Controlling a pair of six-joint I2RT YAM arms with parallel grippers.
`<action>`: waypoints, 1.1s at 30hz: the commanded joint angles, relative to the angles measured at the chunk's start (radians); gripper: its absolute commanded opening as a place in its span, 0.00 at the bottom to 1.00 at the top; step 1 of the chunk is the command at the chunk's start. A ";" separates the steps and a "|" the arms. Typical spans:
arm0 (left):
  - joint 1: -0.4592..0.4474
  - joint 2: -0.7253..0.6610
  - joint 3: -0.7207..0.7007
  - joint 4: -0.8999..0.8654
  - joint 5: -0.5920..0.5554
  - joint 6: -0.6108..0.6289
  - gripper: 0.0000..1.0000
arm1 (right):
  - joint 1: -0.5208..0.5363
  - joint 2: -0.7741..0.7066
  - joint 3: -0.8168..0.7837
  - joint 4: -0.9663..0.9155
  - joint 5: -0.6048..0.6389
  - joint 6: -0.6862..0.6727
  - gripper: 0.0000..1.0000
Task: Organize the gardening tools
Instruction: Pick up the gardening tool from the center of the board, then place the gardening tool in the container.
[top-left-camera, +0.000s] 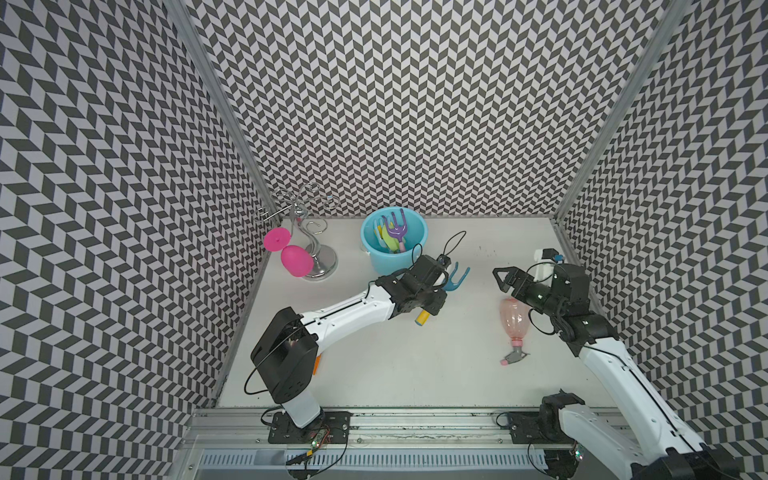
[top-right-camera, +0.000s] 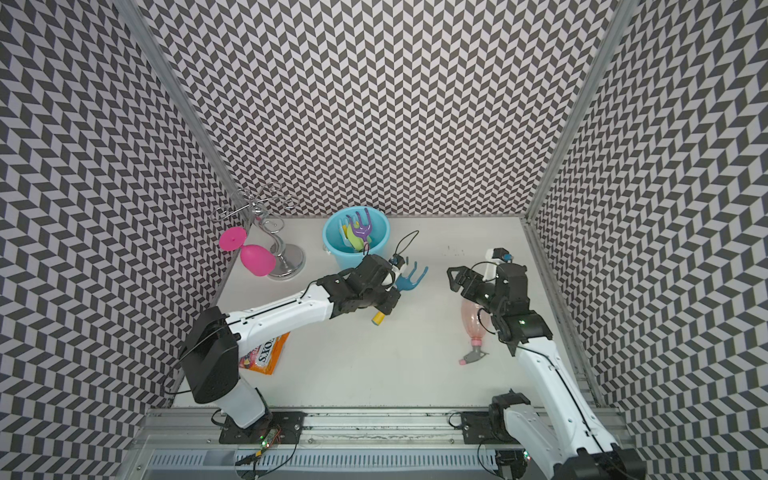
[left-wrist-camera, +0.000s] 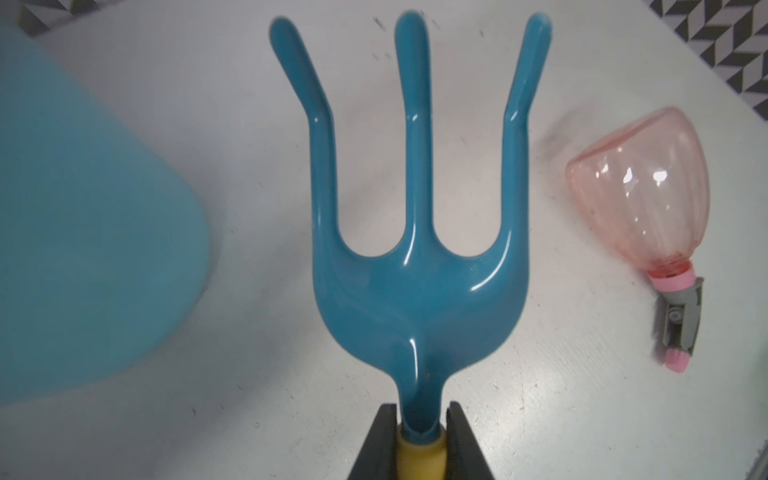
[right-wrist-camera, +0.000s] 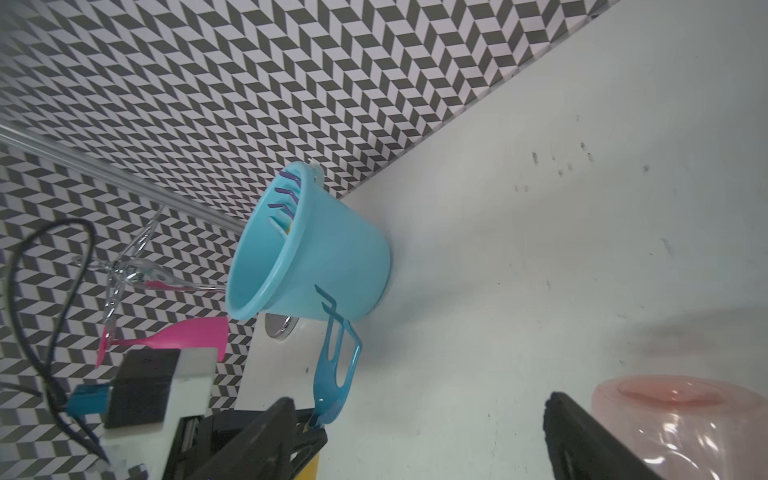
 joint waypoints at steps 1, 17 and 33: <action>0.040 -0.042 0.066 0.014 0.012 -0.013 0.13 | 0.024 0.040 0.077 0.066 -0.105 -0.031 0.92; 0.300 -0.011 0.306 0.057 0.003 -0.048 0.14 | 0.190 0.268 0.277 0.083 -0.134 -0.044 0.90; 0.411 0.196 0.439 0.312 -0.001 -0.054 0.13 | 0.205 0.272 0.231 0.078 -0.074 -0.056 0.90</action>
